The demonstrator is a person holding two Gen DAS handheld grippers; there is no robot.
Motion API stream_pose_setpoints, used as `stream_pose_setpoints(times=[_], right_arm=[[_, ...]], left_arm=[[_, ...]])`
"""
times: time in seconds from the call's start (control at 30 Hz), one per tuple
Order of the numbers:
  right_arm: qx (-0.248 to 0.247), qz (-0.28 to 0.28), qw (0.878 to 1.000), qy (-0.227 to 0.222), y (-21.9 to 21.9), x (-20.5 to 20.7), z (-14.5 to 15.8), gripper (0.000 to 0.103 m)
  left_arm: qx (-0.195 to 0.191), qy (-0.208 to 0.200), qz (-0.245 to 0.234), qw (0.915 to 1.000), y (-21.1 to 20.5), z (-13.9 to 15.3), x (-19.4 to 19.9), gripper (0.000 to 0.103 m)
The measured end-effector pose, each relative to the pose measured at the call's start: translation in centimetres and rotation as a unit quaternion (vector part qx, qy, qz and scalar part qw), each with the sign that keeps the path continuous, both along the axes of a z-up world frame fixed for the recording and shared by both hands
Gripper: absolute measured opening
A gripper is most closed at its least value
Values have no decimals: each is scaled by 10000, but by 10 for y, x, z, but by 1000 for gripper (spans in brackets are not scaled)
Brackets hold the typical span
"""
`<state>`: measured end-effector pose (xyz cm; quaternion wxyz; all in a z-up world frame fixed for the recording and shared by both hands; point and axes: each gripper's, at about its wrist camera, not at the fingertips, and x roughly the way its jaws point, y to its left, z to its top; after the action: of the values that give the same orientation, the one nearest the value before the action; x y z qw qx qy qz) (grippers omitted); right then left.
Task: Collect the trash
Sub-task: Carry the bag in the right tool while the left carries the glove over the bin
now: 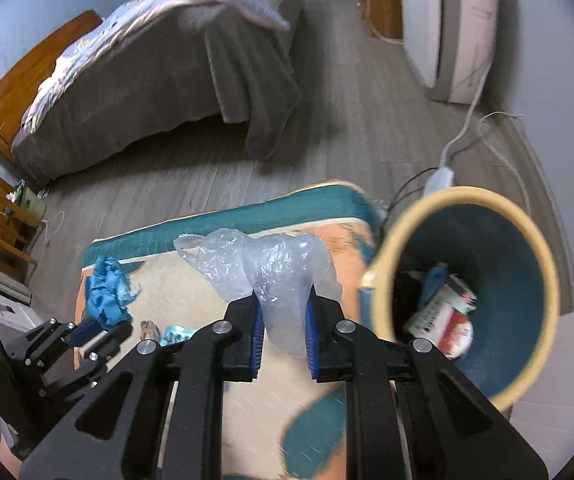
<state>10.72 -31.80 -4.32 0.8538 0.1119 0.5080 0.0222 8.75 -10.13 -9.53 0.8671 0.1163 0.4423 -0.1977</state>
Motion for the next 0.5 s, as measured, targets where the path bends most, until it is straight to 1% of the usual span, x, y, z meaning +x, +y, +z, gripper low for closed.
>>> stream_pose_setpoints(times=[0.2,0.37,0.5], right_arm=[[92,-447,9990,-32,-49,-29,10,16],[39,-617,9980,-113,-71,-44,16,16],[12,-708,9974,-101,-85,-52,15,16]], left_arm=[[57,-204,-159,9996,-17,14,-23,25],[91,-285,-278,9992,-31,18,-34,25],[110,-295,-347,9989,-41,17,-36,25]])
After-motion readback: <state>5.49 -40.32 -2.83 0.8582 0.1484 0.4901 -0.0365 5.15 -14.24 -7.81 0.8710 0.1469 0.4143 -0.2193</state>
